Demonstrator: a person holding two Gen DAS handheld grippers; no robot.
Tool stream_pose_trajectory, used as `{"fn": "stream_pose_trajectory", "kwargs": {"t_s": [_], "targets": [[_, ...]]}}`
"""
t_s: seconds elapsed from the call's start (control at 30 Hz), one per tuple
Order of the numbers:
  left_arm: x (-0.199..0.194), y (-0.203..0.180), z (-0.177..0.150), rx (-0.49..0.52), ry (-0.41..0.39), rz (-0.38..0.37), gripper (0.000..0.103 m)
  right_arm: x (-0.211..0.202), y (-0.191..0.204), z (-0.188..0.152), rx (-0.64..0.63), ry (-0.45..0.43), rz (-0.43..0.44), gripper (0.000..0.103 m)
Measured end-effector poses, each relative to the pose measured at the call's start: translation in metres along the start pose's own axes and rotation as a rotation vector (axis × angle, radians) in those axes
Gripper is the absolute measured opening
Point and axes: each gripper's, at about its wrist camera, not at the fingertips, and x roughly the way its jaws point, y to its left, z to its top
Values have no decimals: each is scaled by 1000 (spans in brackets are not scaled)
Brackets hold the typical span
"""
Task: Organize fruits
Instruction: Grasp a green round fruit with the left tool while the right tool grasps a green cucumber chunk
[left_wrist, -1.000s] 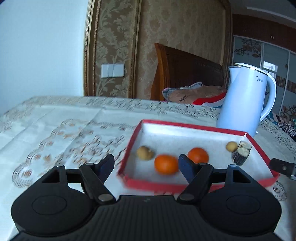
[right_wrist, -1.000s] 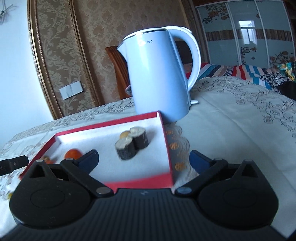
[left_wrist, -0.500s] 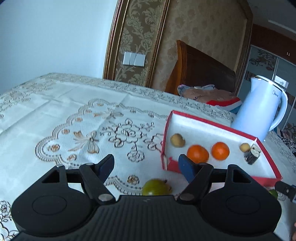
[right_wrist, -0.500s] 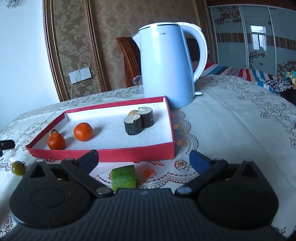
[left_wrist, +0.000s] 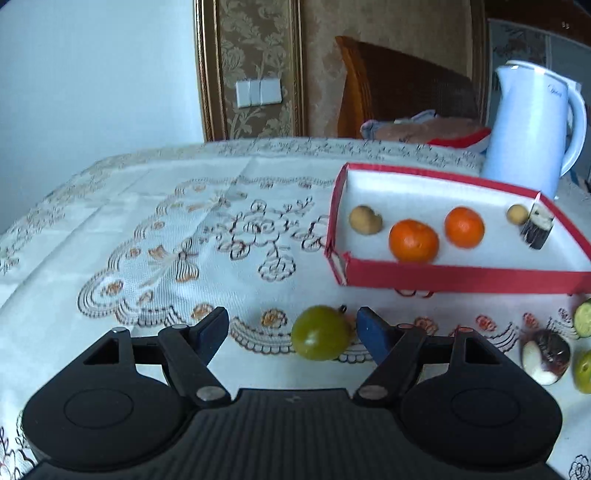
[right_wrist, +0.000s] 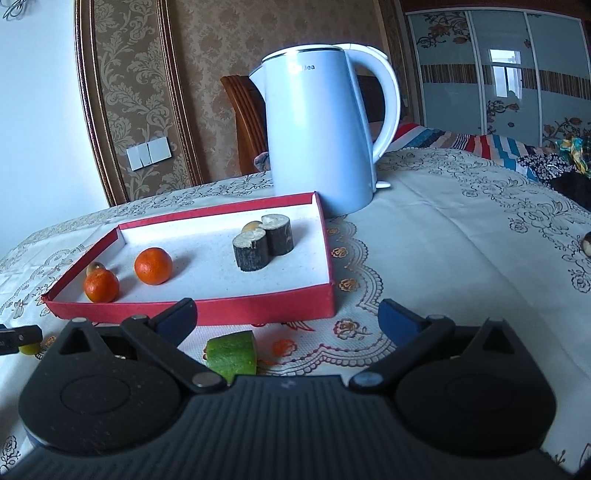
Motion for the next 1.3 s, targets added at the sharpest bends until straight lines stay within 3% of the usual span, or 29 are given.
{"fn": "stream_pose_trajectory", "kwargs": {"t_s": [0.07,0.2,0.27,0.47,0.87,0.97,1.0,1.3], "targets": [[4,-1,-1,6,26,-12,63,0,0,0,1,2,2,103],[3,-5,-3,28,19,-11,58,-3,-3,-1,10,3,0,103],[2,-7,-4,33,17,-21,50,-3,-3,-3,7,15,2,103],[0,-14,-4,60,8,-30,36,-1,7,-5,-53,38,4,93],[0,-15,-4,60,7,-31,35,20,22,-7,-103,164,27,77],[0,-13,-3,49,8,-36,35,21,24,-8,-115,165,24,66],[0,-12,-3,45,8,-38,35,21,26,-8,-124,162,10,56],[-1,-10,-3,29,5,-43,33,15,29,-8,-147,135,39,33]]}}
